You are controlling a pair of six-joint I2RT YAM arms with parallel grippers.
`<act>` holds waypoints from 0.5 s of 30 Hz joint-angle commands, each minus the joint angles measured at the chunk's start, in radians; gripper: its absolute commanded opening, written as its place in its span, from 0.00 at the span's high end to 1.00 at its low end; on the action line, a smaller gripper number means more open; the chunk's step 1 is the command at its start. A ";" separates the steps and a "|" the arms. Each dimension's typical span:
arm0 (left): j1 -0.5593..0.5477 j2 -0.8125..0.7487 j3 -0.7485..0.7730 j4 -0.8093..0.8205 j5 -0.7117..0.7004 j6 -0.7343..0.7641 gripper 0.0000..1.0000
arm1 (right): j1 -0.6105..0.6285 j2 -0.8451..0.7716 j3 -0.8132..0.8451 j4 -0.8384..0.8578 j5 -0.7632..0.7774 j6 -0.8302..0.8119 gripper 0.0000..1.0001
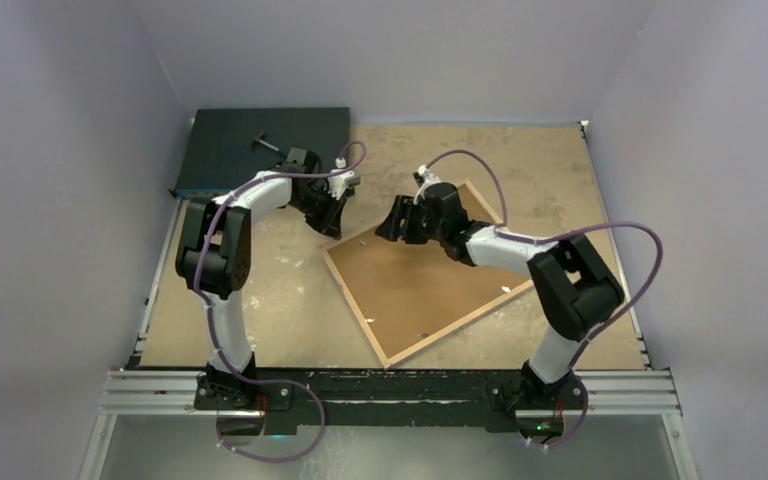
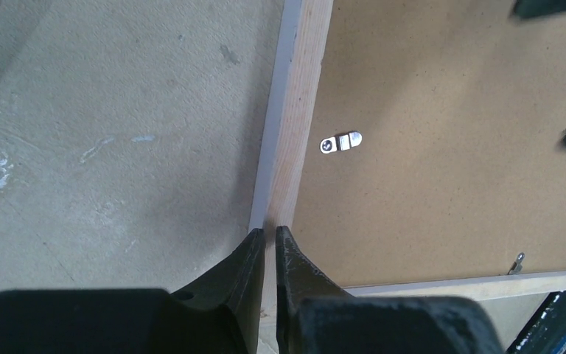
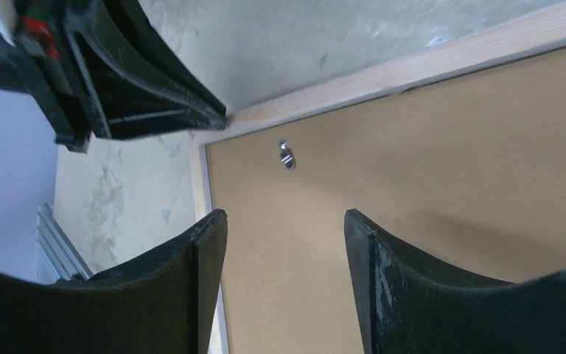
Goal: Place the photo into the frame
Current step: Install the photo frame at the center of the board.
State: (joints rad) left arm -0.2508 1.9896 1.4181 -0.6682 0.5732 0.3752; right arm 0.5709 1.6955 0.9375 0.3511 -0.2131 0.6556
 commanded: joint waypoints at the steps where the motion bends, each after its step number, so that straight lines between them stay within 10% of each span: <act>1: 0.000 0.007 -0.036 0.029 0.043 0.001 0.92 | 0.046 0.077 0.073 0.065 -0.037 0.015 0.38; 15: 0.000 0.006 -0.097 0.035 0.061 0.025 0.95 | 0.088 0.265 0.197 0.086 -0.061 -0.002 0.40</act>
State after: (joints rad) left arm -0.2382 1.9804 1.3682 -0.6006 0.6167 0.3840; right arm 0.6430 1.9400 1.0855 0.4042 -0.2539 0.6621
